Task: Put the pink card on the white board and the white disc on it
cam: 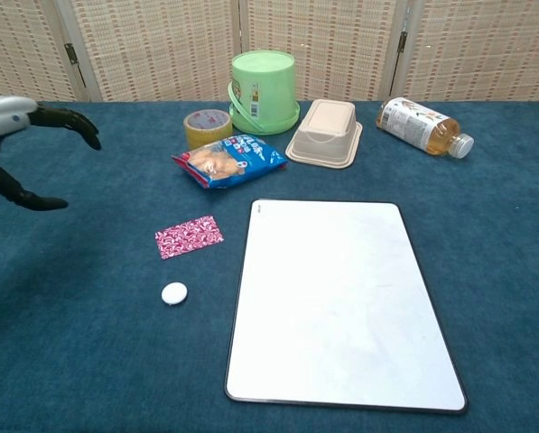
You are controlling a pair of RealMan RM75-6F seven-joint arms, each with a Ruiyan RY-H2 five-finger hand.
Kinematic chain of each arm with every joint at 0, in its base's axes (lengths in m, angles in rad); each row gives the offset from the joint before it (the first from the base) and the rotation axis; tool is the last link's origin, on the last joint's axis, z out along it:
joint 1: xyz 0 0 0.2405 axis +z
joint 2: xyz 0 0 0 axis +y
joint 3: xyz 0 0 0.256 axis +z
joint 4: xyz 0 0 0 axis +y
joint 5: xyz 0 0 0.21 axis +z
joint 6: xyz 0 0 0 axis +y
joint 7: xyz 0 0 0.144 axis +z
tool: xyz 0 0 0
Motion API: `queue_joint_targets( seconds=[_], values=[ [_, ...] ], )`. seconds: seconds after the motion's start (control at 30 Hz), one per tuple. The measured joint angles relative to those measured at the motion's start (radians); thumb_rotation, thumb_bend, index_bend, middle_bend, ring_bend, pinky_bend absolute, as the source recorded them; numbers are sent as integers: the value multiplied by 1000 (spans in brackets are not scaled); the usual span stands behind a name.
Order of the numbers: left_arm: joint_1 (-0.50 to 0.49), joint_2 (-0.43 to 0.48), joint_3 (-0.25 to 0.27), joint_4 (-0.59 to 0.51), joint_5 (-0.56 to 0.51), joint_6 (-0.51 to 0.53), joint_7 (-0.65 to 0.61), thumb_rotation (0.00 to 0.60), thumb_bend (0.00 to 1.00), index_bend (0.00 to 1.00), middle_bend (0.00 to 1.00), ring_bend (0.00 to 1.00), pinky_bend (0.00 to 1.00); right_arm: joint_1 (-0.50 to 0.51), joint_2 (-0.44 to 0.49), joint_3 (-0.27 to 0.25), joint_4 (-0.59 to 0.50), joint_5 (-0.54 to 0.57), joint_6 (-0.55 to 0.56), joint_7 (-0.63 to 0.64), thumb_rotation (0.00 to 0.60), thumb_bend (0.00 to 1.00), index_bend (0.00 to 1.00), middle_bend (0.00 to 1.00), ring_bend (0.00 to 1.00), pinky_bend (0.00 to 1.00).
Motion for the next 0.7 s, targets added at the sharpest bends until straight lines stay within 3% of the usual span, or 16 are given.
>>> queue_joint_targets(
  seconds=[0.4, 0.7],
  values=[
    [-129, -139, -4, 40, -185, -113, 205, 600, 255, 230, 128, 98, 0, -3, -2, -2, 5, 12, -9, 4, 600, 246, 63, 141, 207, 159],
    [-196, -228, -2, 55, -329, -127, 309, 600, 254, 219, 122, 94, 0, -4, 8, -1, 3, 12, -12, 9, 600, 245, 64, 141, 206, 159]
  ],
)
